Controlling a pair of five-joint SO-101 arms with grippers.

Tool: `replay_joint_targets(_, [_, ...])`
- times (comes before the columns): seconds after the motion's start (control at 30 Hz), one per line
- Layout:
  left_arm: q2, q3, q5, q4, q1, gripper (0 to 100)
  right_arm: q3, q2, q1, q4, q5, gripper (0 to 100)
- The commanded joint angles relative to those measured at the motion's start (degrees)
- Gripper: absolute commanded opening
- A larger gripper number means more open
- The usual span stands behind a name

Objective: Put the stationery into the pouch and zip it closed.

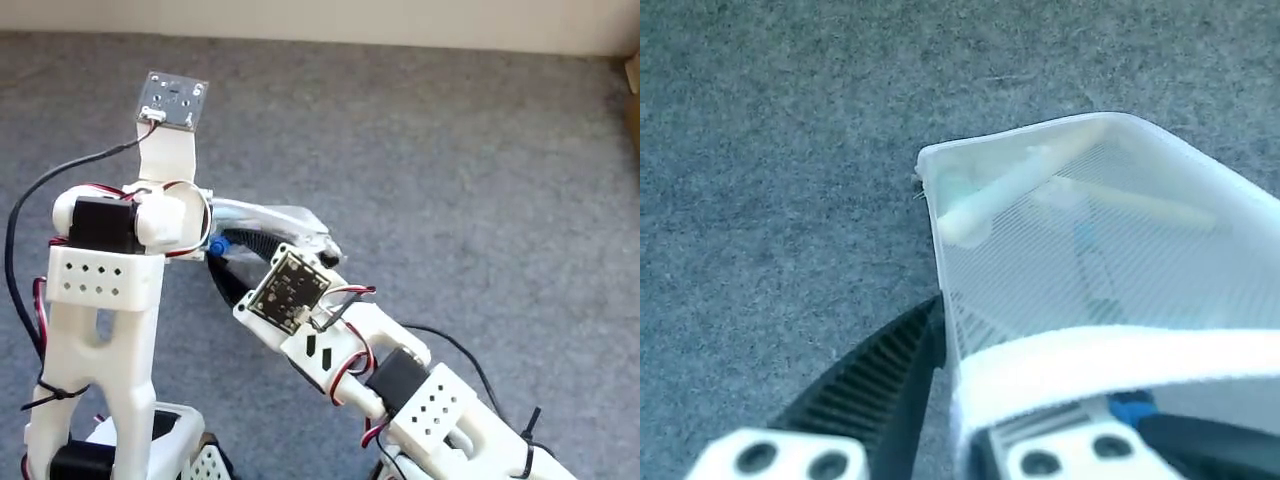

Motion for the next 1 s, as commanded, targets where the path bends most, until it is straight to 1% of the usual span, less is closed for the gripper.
replay_joint_targets(0.0, [-0.84, 0.48, -0.35, 0.26, 0.66, 1, -3.91, -2.59, 1.71, -1.36, 0.18, 0.5])
replay_joint_targets(0.07, [-0.84, 0.13, -0.35, 0.26, -0.75, 1, -3.82, -7.34, 2.51, -1.36, -0.88, 0.5])
replay_joint_targets(0.17, [-0.84, 0.04, 1.67, -0.26, -2.68, 1, -3.21, -15.43, 4.35, -0.75, -6.33, 0.5])
replay_joint_targets(0.27, [-0.84, 0.4, 2.37, -0.97, -3.47, 1, 0.4, -21.67, 6.64, -0.75, -9.41, 0.5])
replay_joint_targets(0.47, [-0.84, 0.31, 2.46, -0.79, -3.56, 1, 3.47, -25.27, 7.43, -0.92, -12.92, 0.5])
replay_joint_targets(0.77, [-0.84, 0.31, 2.46, -0.62, -3.56, 1, 3.82, -25.1, 7.43, -0.48, -13.01, 1.2])
replay_joint_targets(0.83, [-0.84, 0.31, 2.46, -0.62, -3.56, 1, 3.82, -25.1, 7.43, -0.22, -13.01, 5.0])
replay_joint_targets(0.9, [-0.84, 0.31, 2.46, -0.53, -3.56, 1, 3.82, -25.1, 7.43, 1.98, -12.31, 11.7])
replay_joint_targets(0.97, [-0.84, 0.4, 2.46, -0.53, -3.56, 1, 3.74, -25.1, 7.16, 3.91, -7.74, 16.8])
